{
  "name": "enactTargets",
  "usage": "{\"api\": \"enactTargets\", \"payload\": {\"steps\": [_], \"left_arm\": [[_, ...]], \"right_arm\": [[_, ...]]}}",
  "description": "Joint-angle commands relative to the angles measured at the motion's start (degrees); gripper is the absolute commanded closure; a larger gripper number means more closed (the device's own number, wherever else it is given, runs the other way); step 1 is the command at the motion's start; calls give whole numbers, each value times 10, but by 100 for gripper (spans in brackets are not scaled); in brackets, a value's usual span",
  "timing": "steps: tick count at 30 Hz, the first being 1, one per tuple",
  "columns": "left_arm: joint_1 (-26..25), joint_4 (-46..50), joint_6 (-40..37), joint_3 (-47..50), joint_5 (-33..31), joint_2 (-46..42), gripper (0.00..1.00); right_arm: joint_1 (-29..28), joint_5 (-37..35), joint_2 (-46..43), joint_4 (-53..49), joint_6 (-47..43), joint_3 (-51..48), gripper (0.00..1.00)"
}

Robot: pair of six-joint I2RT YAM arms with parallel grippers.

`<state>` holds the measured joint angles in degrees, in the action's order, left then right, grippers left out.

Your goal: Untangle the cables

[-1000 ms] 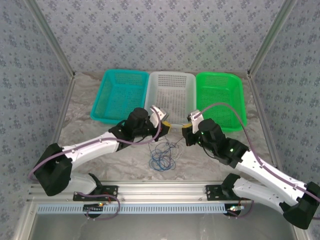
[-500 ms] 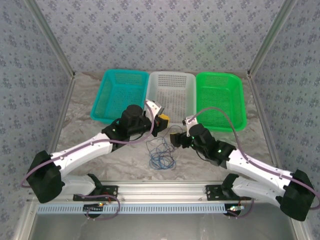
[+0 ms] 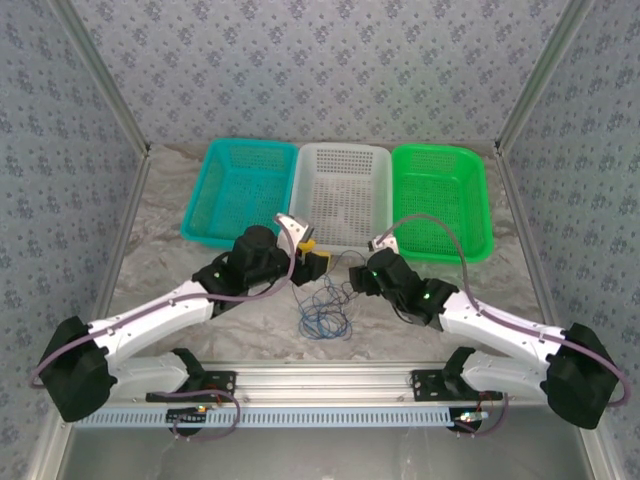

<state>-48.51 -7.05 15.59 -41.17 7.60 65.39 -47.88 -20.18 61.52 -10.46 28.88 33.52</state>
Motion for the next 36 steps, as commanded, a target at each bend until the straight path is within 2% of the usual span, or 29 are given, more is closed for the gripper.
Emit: {"api": "enactTargets", "payload": {"steps": [1,6,9,12,18,20,23,26,31,36], "left_arm": [[-4,-2,8,10,-19,-23,31],[-4,5,3,9,-18,-33,23],[-4,2,4,14,-18,-39,21],[-4,-1,8,21,-19,-42,19],[-4,-1,9,30,-26,-54,17],[-4,-3,8,33,-31,-57,16],[-4,-3,7,35,-38,-59,16],[-4,-3,8,35,-42,-58,14],[-4,-3,-1,33,-48,-50,13],[-4,1,-18,25,-49,-52,10]], "right_arm": [[18,6,13,32,49,-36,25],[35,28,79,89,67,-34,25],[39,59,127,127,82,-20,25],[39,58,177,131,91,6,26],[43,31,248,120,112,33,39],[45,33,257,138,109,32,49],[29,7,246,133,97,36,71],[-10,-67,207,95,67,50,89],[-59,-120,122,45,-5,72,100],[-88,-121,44,12,-50,86,100]]}}
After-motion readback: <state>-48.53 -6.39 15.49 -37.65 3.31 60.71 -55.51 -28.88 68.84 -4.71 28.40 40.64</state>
